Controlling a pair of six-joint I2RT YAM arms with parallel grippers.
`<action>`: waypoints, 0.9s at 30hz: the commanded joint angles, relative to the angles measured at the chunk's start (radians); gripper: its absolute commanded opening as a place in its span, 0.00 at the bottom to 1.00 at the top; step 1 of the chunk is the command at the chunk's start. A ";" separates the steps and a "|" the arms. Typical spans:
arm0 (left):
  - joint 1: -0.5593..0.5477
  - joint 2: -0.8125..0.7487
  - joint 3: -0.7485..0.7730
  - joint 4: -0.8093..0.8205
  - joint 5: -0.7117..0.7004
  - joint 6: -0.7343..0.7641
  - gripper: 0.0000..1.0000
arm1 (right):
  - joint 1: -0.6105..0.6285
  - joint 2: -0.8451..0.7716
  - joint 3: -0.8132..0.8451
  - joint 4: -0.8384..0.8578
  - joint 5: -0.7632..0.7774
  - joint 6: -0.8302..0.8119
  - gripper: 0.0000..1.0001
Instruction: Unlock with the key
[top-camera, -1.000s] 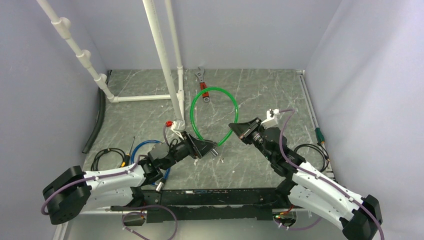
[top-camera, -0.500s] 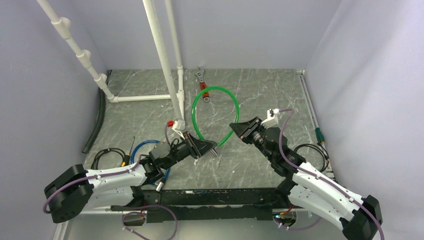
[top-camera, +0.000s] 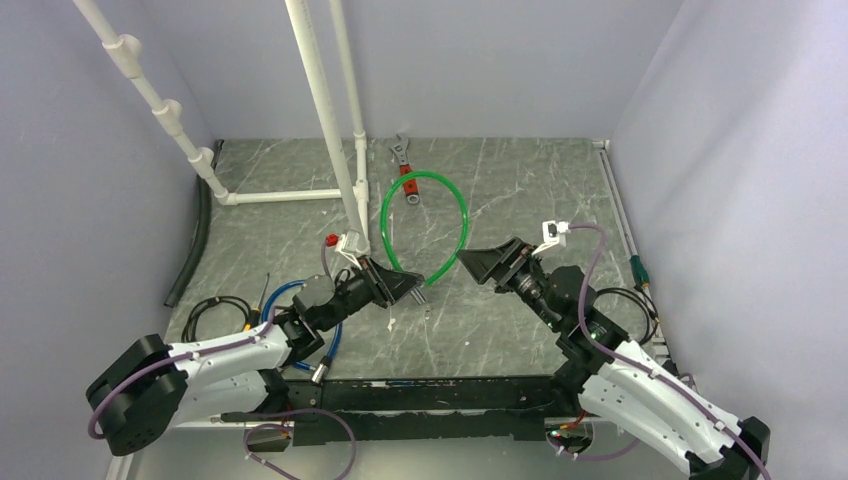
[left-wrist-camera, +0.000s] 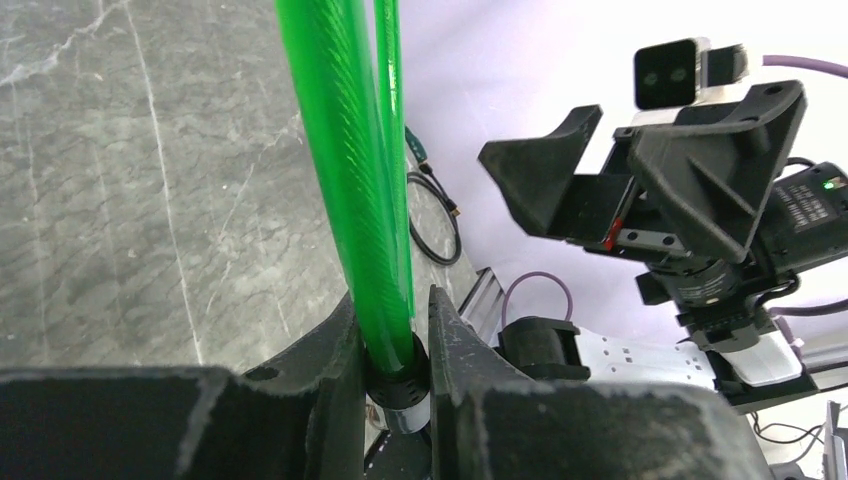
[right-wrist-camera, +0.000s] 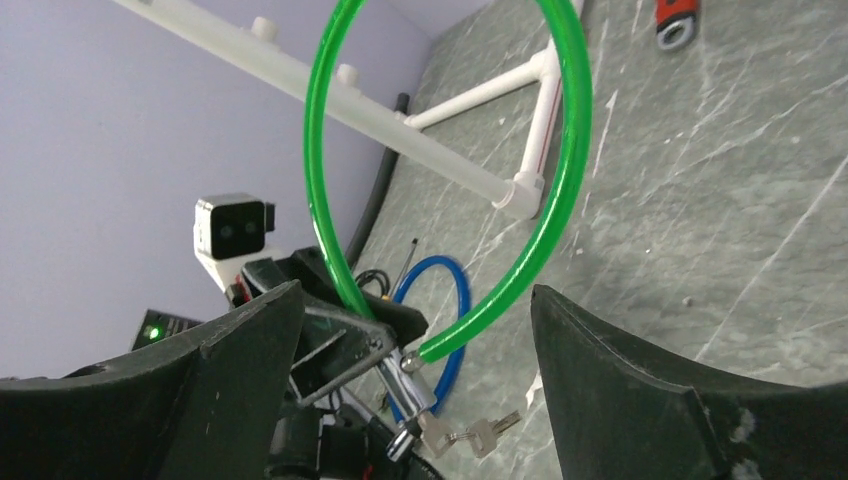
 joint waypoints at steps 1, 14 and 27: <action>0.016 0.029 0.021 0.202 0.060 -0.022 0.00 | 0.003 0.018 -0.073 0.099 -0.089 0.079 0.85; 0.019 0.091 -0.010 0.323 0.098 -0.053 0.00 | 0.003 0.282 -0.089 0.390 -0.166 0.160 0.52; 0.025 0.037 -0.040 0.196 0.070 -0.036 0.00 | 0.002 0.153 -0.001 0.134 -0.001 0.017 0.00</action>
